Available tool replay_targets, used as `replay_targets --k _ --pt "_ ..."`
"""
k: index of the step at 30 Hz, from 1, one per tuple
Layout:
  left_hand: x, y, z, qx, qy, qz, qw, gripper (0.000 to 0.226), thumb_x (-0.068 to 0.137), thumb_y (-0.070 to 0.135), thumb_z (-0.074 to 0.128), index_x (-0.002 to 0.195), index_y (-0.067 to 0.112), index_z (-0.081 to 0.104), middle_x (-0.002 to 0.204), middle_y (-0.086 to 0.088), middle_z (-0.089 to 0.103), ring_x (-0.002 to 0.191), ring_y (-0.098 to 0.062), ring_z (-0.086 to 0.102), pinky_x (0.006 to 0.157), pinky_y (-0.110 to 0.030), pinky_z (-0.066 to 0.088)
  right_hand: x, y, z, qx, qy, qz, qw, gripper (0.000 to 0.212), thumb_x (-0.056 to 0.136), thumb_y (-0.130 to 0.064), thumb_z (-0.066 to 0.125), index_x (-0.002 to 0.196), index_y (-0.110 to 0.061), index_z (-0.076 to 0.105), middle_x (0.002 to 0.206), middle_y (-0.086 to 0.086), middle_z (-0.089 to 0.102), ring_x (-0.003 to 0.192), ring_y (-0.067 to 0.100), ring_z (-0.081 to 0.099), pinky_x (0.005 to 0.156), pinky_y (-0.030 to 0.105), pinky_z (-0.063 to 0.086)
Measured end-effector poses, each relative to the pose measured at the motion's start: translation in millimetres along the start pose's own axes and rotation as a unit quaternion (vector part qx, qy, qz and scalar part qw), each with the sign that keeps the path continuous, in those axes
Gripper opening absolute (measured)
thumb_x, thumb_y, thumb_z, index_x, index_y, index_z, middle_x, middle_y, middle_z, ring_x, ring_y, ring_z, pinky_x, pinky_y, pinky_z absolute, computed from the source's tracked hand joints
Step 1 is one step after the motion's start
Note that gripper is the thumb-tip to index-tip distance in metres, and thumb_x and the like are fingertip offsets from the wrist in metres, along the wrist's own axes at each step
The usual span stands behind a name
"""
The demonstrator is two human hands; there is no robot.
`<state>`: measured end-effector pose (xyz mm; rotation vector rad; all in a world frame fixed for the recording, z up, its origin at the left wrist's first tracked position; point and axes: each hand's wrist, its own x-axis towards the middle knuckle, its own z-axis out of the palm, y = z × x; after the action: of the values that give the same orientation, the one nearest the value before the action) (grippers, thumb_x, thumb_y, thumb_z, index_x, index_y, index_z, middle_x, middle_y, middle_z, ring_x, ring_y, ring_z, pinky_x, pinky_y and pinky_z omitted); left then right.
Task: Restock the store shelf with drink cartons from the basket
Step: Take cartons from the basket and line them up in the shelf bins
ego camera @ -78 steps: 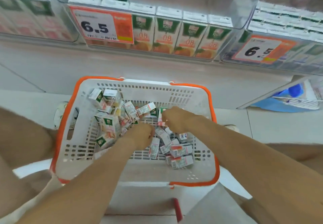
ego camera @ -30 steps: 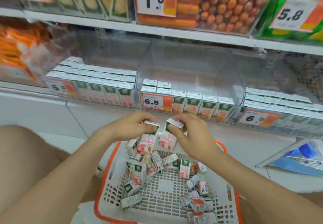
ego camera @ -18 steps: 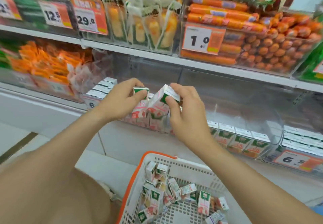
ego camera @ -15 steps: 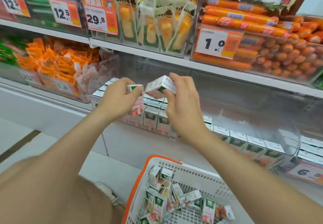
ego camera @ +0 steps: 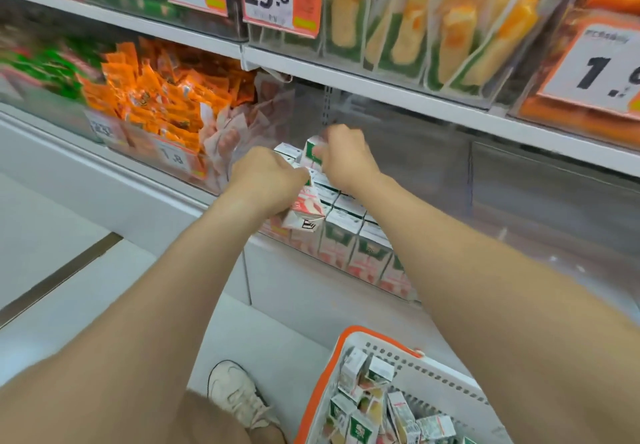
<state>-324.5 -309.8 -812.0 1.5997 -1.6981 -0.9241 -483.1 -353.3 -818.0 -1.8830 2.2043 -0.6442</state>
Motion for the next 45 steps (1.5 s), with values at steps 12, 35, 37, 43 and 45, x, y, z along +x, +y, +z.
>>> replay_targets --k 12,35,37,43,45 --pt "-9.9 23.4 6.1 -0.088 -0.069 -0.059 0.992 0.027 0.08 0.016 0.057 0.097 -0.003 0.067 0.081 -0.024 0.066 0.066 -0.028 0.059 0.06 -0.039 0.045 -12.6 19.4 -25.1 0.078 -0.087 -0.051 0.992 0.033 0.109 -0.02 0.044 0.128 -0.015 0.071 0.125 0.0 0.07 0.111 0.015 0.062 0.094 0.023 0.043" --pt "-101.9 59.0 54.3 -0.208 -0.084 0.075 0.972 0.014 0.103 0.025 0.065 0.107 0.019 0.077 0.098 -0.003 0.081 0.088 -0.019 0.078 0.075 -0.034 0.063 -173.6 79.0 -103.1 0.252 0.004 0.001 0.968 0.025 0.101 -0.044 0.059 0.102 -0.026 0.076 0.078 0.003 0.075 0.072 0.024 0.072 0.07 0.053 0.062" --pt "-85.3 44.2 48.5 -0.056 -0.024 0.107 0.992 0.034 0.105 0.038 0.049 0.102 0.019 0.076 0.1 -0.003 0.078 0.097 -0.028 0.073 0.088 -0.044 0.059 -159.1 65.1 -94.6 0.254 0.057 0.006 0.965 0.021 0.1 -0.039 0.059 0.098 -0.024 0.075 0.078 0.002 0.076 0.078 0.028 0.072 0.077 0.05 0.061" --pt "-58.2 -3.3 48.0 0.372 -0.048 0.193 0.907 0.05 0.104 0.05 0.043 0.14 0.016 0.051 0.145 -0.011 0.048 0.137 -0.039 0.039 0.116 -0.057 0.03 -91.8 36.0 -51.7 0.125 0.163 -0.064 0.977 0.024 0.1 -0.019 0.058 0.123 -0.011 0.059 0.107 0.006 0.066 0.102 0.026 0.055 0.081 0.032 0.036" --pt "-55.5 -7.0 51.3 0.392 -0.091 0.211 0.891 0.052 0.107 0.055 0.03 0.144 0.021 0.046 0.147 -0.009 0.045 0.138 -0.038 0.036 0.12 -0.059 0.021 -64.7 35.7 -36.4 0.078 0.136 -0.051 0.986 0.027 0.102 -0.019 0.057 0.126 -0.006 0.056 0.115 0.016 0.065 0.11 0.036 0.057 0.084 0.039 0.044"
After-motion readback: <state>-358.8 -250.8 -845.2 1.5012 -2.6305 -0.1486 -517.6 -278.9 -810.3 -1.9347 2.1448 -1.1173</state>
